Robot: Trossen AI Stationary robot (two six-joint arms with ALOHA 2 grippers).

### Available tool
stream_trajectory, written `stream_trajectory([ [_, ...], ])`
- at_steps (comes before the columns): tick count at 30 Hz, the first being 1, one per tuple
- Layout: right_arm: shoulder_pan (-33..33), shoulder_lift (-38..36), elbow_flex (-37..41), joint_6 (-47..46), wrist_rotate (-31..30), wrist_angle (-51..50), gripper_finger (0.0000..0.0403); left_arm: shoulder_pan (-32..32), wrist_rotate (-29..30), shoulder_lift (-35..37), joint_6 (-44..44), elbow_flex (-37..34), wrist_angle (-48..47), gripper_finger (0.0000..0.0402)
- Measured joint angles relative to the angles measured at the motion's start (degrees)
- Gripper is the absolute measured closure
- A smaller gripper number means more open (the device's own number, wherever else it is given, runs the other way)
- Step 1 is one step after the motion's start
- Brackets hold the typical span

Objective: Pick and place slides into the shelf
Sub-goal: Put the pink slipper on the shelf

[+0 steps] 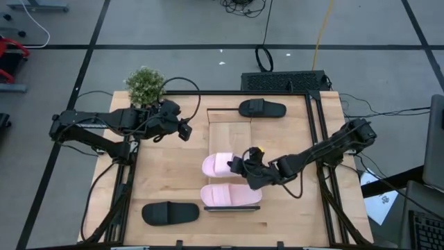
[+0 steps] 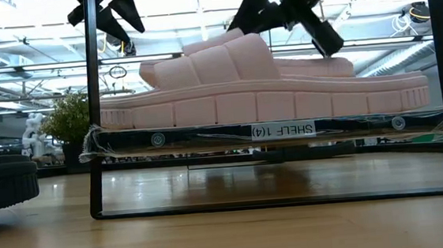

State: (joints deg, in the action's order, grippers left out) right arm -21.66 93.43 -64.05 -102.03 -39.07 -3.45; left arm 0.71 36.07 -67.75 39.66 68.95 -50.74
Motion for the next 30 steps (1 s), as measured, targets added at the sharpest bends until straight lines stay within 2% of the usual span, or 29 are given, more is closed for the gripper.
stream_trajectory([
  [9,3.9,1.0,0.0,3.5,5.9,0.8,0.0403,0.0,0.0,0.0,0.0,0.0,0.8,0.0172],
  [13,4.1,3.1,0.0,3.3,7.8,5.7,0.0403,0.0,0.0,0.0,0.0,0.0,0.9,0.0172],
  [30,2.7,3.9,0.1,-1.0,7.9,4.7,0.0403,0.0,0.0,0.0,-0.4,0.0,1.2,0.0172],
])
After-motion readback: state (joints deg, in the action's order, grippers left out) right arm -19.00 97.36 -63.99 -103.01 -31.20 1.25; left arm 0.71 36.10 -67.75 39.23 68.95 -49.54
